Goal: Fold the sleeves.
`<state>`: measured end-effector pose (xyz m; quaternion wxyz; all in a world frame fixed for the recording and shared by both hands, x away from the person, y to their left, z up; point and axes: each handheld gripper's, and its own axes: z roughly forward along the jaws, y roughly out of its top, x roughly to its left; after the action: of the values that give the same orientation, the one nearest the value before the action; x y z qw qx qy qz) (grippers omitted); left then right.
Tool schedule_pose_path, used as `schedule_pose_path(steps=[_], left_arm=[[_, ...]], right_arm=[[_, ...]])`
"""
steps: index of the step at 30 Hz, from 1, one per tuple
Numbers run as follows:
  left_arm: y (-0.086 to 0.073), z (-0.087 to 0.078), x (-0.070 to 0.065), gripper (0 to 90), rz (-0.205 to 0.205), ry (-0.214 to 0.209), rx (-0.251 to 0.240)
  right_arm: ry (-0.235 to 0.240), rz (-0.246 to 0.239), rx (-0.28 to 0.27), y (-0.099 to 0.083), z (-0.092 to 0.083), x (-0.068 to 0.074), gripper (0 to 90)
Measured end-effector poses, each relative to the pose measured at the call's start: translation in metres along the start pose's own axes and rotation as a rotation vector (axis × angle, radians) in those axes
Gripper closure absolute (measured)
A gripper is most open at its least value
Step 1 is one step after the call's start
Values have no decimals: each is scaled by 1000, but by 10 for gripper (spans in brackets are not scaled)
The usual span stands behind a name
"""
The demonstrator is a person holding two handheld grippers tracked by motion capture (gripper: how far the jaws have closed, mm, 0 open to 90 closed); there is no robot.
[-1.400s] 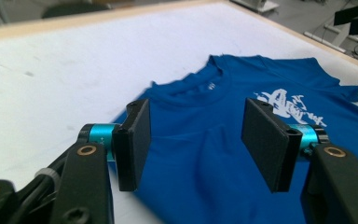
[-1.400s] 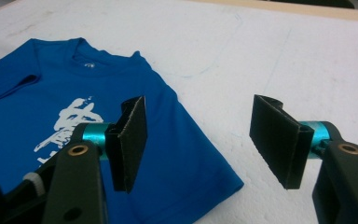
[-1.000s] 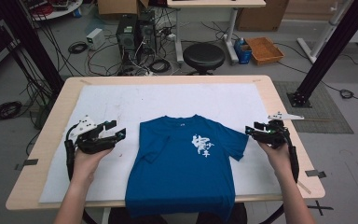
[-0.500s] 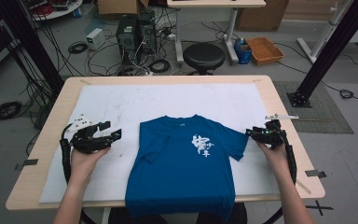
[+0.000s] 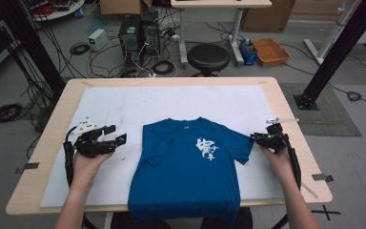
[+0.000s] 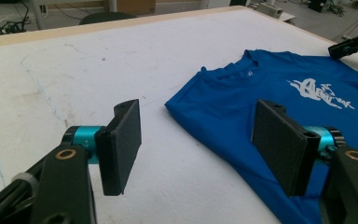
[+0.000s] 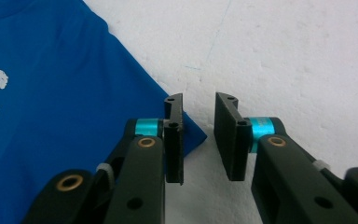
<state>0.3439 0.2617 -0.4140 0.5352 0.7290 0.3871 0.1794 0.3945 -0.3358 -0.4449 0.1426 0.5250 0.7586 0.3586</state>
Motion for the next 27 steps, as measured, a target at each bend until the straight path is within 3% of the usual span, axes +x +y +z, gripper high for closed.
schedule_pose_path(steps=[5, 9, 16, 19, 26, 27], left_arm=[[0, 1, -1, 333, 1, -6, 7], [0, 1, -1, 333, -5, -8, 3], [2, -2, -3, 335, -5, -14, -8], [2, -1, -3, 335, -10, -18, -8], [2, -1, -1, 335, -18, -25, -11], [2, -1, -1, 335, -23, -29, -12]], right_arm=[[5, -6, -5, -1, -2, 0, 887], [0, -26, -29, 0, -8, 5, 894], [14, -19, -42, 2, -10, 9, 897], [28, -32, -58, 5, -15, 16, 897], [13, -54, -81, 12, -23, 31, 897], [9, -63, -87, 15, -26, 38, 897]])
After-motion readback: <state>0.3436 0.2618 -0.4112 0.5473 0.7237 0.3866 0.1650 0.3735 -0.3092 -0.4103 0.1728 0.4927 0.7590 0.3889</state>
